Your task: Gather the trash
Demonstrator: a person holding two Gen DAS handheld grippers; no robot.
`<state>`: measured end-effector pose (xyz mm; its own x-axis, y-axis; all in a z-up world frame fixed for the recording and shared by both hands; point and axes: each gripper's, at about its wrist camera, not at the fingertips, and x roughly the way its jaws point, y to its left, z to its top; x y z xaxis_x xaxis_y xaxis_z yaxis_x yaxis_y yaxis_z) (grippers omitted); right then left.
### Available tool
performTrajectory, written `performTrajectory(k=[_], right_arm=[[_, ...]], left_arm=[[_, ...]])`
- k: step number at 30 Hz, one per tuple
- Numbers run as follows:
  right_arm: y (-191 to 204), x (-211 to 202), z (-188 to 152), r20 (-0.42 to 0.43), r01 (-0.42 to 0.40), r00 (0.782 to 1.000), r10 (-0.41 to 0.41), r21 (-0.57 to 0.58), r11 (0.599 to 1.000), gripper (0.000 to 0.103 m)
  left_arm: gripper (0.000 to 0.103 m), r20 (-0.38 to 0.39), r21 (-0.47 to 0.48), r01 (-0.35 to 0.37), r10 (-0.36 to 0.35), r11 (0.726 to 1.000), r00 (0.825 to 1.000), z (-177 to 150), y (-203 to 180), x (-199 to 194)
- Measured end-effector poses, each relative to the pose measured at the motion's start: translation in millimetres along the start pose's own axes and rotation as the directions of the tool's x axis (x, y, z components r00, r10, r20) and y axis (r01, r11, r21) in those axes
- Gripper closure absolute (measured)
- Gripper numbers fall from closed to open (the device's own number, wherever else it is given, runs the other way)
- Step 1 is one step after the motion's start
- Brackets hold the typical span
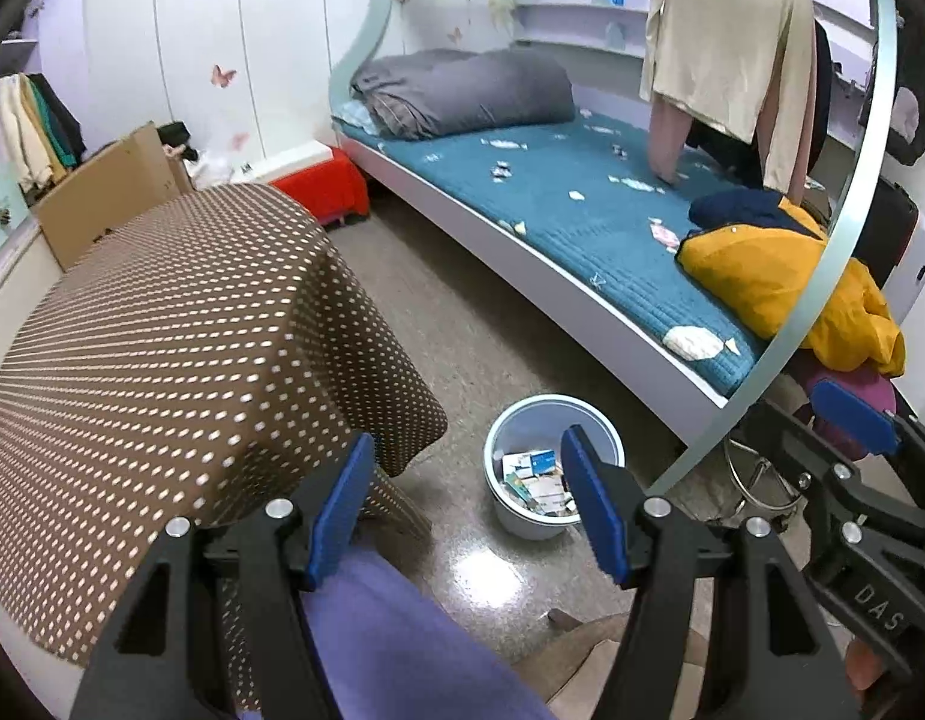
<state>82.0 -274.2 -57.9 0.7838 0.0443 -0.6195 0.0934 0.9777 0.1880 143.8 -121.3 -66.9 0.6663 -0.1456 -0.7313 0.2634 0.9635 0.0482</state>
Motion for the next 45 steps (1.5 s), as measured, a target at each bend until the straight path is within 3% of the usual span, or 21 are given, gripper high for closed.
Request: performTrajectory(k=[18,25,37,45], right_arm=[[47,-78,-7,0.199,-0.074,0.975,0.098,-0.121,0.99,0.036],[58,-93,-16,0.227,-0.097,0.965,0.132,-0.16,0.982,0.036],[71,-135,-26,0.345,-0.08,0.926,0.151,-0.21,0.974,0.036],[65,-135,-33,0.343,-0.085,0.927,0.153,-0.205,0.975,0.036]], left_arm=[[0.039,0.197,-0.113,-0.047,0.069,0.992,0.978,-35,34,-101],[0.039,0.28,-0.129,-0.083,0.116,0.988,0.953,-46,29,-135],[0.039,0.38,-0.161,-0.139,0.191,0.977,0.905,-67,24,-181],[0.036,0.362,-0.171,-0.139,0.193,0.975,0.912,-76,18,-176]])
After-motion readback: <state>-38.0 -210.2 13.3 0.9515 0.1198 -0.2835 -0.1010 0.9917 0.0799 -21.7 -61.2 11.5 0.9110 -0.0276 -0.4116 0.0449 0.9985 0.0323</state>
